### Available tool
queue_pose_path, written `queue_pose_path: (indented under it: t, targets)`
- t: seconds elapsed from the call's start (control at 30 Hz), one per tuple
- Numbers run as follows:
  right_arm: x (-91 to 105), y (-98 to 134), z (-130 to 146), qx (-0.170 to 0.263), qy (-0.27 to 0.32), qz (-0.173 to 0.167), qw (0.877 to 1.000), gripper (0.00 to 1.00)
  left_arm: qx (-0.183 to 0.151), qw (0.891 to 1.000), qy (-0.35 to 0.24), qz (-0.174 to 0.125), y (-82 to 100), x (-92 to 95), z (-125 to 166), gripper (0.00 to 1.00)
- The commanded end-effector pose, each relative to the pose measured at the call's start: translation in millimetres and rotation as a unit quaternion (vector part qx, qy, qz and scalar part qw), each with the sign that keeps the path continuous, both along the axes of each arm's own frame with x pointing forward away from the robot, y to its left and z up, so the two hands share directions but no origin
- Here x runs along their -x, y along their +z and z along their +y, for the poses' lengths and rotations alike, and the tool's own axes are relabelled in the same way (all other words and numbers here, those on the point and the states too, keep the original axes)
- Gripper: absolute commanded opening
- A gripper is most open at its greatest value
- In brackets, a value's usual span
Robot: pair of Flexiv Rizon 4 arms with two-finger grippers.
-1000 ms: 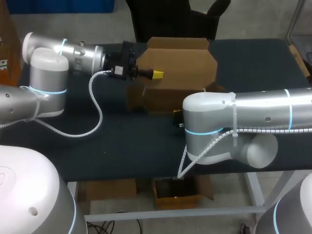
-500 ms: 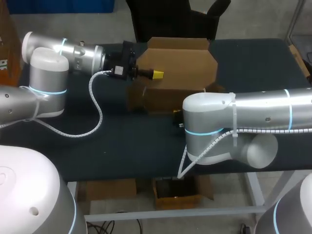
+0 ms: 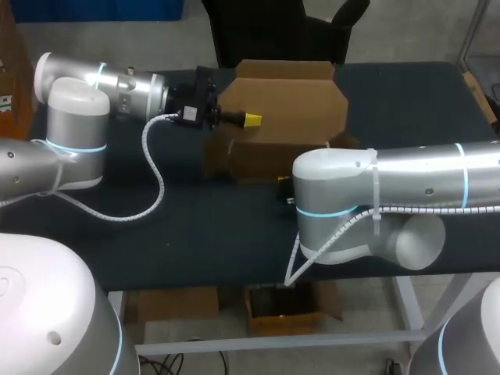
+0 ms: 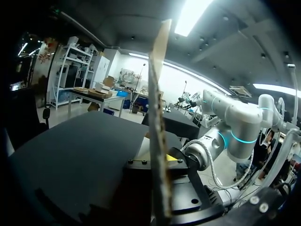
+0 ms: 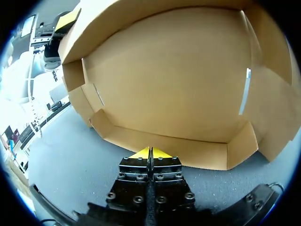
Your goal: Assemble the packaging by folding the flat box into shape, placing the metal phone stand inside, and closing the box properly
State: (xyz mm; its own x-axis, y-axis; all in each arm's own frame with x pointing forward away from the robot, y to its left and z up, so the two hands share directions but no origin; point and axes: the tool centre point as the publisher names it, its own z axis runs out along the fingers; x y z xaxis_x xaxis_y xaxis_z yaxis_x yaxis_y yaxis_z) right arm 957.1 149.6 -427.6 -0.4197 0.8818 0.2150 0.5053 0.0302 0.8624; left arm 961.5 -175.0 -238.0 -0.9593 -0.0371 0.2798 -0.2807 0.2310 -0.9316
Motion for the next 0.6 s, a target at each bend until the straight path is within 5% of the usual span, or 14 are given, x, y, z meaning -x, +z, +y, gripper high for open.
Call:
queue_pose_path:
  t: [0.03, 0.6]
  targets:
    - [0.8, -1, 3, 0.001, -0.004, -0.002, 1.0, 0.0, -0.001, 1.0, 0.0, 0.0, -2.2, 0.4, 1, 0.0]
    - [66.7, 48, -32, -0.041, 0.022, 0.0, 0.999, 0.0, -0.001, 1.0, 0.0, 0.0, -2.2, 0.4, 1, 0.0]
